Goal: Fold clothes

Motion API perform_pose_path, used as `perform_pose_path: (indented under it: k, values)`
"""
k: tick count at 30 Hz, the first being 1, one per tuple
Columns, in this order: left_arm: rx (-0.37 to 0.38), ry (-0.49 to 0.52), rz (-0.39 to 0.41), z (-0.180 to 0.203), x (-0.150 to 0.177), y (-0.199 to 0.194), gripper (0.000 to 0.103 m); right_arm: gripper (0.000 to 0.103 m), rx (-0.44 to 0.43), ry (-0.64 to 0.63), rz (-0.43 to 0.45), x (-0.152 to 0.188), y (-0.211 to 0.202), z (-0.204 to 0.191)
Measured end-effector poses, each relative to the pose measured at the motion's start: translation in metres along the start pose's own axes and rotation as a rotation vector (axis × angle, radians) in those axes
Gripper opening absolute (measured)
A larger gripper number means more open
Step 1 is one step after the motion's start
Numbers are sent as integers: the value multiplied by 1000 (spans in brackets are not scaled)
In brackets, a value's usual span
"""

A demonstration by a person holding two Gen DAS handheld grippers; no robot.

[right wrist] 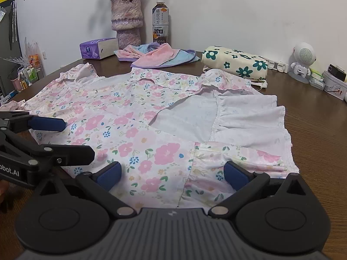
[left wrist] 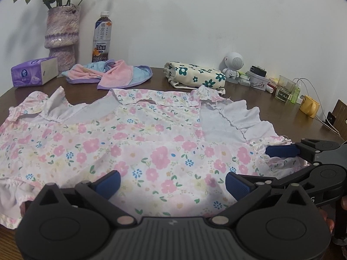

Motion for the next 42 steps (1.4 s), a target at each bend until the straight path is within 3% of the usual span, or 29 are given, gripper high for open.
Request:
perform_pose_path:
  k: [22, 25, 28, 34, 42]
  values:
    - [-2, -10, 6, 0, 0, 0, 103, 102, -2, -6, 0, 0, 0, -1]
    - [-19, -39, 21, -3, -2, -1, 103, 102, 7, 10, 15, -2, -3, 0]
    - [-85, -52, 41, -2, -4, -4, 103, 102, 13, 73, 38, -5, -8, 5]
    - [-127, -65, 33, 0, -5, -2, 103, 103, 49, 196, 26, -9, -9, 12]
    - [-128, -76, 3, -1, -3, 2, 103, 102, 137, 187, 15, -5, -1, 6]
Point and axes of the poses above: each gripper's, at about its wrist camera, not at the fingertips, and y roughly the way its jaws point, z to its right, x to its underside, the point moved 1 cm from there along y, roughly the way its jaws point, and after that the axes turned 7 degrees about y, right-handed, at the moved point
